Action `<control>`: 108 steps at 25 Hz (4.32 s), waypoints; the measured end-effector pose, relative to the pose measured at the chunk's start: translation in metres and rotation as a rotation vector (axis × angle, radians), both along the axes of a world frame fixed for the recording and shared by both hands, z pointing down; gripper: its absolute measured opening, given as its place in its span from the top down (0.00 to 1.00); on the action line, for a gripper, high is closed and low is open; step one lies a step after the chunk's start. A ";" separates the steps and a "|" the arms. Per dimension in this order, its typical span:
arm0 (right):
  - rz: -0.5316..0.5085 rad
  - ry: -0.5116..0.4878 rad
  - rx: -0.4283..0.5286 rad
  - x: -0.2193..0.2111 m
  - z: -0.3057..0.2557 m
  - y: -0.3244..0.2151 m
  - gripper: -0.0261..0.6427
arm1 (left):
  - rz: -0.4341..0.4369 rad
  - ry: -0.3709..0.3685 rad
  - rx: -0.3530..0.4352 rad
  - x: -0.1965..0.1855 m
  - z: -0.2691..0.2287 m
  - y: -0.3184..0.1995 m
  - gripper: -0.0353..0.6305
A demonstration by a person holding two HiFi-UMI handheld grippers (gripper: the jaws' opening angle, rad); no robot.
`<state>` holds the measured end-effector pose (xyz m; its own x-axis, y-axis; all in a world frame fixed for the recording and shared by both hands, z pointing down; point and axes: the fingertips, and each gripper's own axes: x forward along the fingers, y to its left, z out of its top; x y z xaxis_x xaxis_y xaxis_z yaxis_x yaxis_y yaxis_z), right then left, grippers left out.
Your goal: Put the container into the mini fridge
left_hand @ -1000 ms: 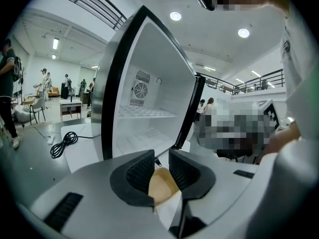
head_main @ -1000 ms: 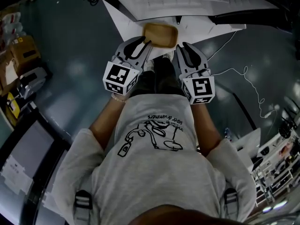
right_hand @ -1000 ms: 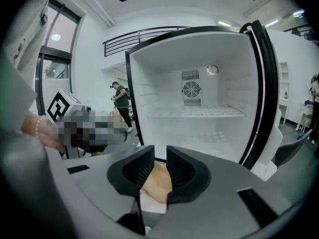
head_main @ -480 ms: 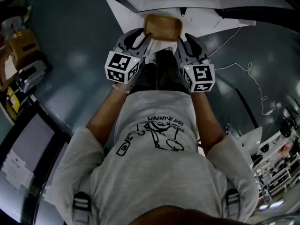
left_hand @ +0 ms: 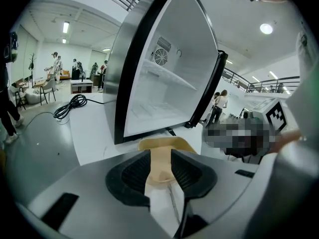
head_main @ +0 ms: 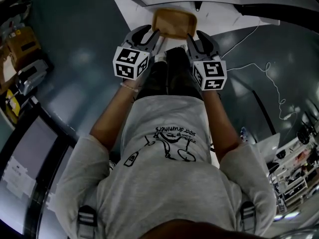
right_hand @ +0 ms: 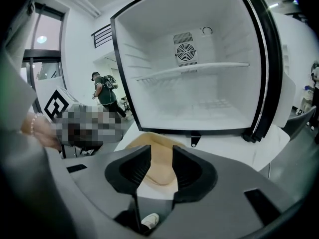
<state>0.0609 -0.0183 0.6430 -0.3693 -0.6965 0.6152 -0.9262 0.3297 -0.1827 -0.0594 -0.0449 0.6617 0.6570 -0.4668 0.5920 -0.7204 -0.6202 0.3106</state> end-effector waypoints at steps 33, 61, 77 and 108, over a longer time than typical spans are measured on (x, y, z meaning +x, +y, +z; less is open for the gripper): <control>0.075 -0.038 -0.129 0.012 0.079 -0.004 0.72 | -0.032 -0.002 -0.092 0.009 0.065 -0.009 0.68; 0.092 -0.070 -0.082 0.014 0.038 -0.002 0.72 | -0.020 0.032 -0.093 0.016 0.024 0.002 0.68; 0.090 -0.064 -0.021 0.008 -0.026 0.009 0.72 | -0.018 0.060 -0.048 0.012 -0.040 0.013 0.68; 0.123 -0.057 0.097 0.008 -0.145 0.032 0.72 | 0.004 0.138 0.073 0.010 -0.165 0.032 0.68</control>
